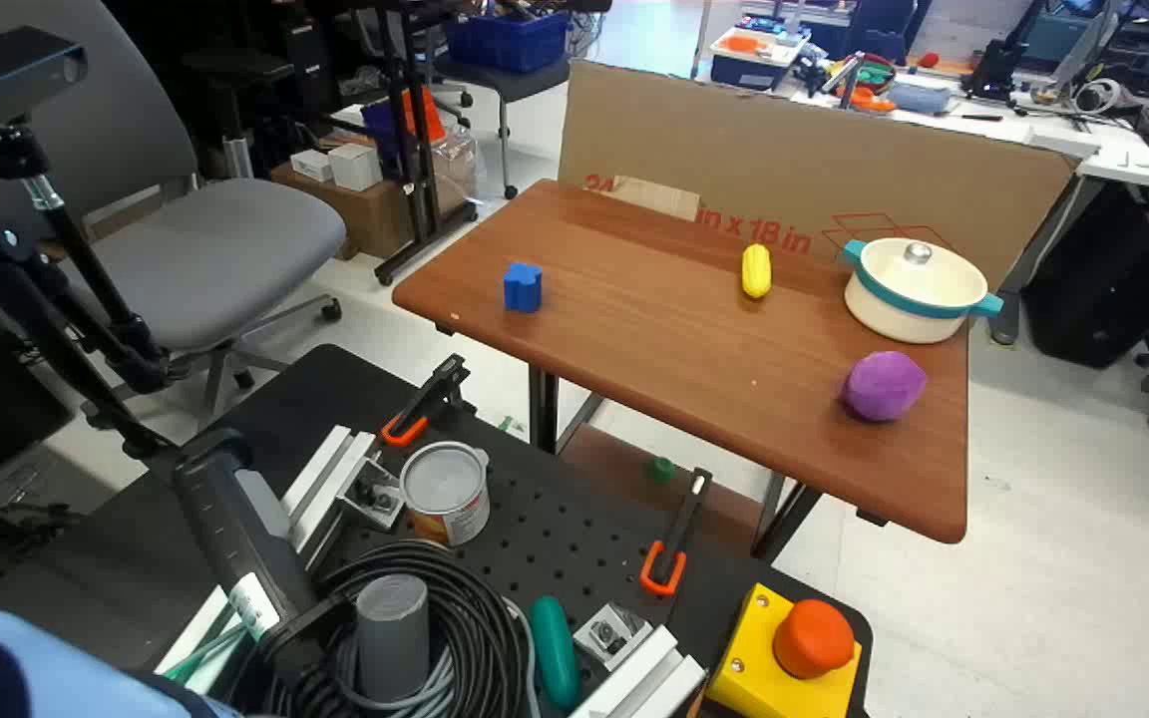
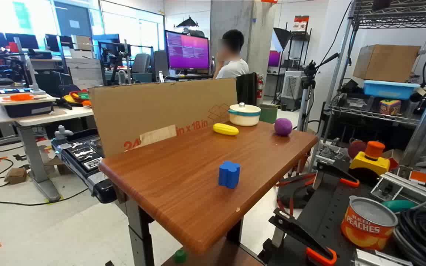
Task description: Move the blue block to the right
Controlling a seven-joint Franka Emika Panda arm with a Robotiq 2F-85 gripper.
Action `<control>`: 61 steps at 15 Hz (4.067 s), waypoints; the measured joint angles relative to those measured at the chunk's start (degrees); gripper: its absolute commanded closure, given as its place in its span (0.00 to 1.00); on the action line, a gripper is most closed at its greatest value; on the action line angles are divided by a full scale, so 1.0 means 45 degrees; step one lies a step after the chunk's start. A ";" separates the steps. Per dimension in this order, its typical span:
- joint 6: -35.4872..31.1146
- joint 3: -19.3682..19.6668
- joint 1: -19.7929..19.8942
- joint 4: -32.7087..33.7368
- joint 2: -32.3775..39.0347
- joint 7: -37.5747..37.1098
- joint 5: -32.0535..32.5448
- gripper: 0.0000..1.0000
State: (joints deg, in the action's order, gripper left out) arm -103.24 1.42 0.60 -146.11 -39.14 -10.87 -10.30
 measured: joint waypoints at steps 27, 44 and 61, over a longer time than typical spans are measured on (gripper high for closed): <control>-0.4018 -0.2664 -0.0877 0.3228 1.0822 -0.3515 0.4541 0.00; -0.1742 -0.1347 -0.3663 0.8687 1.6523 -0.3363 0.4799 0.84; -0.0568 0.0495 -0.1526 0.8545 1.5051 -0.2531 0.4794 0.84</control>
State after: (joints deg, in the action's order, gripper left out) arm -105.80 3.65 -6.27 -107.66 28.59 -22.26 11.27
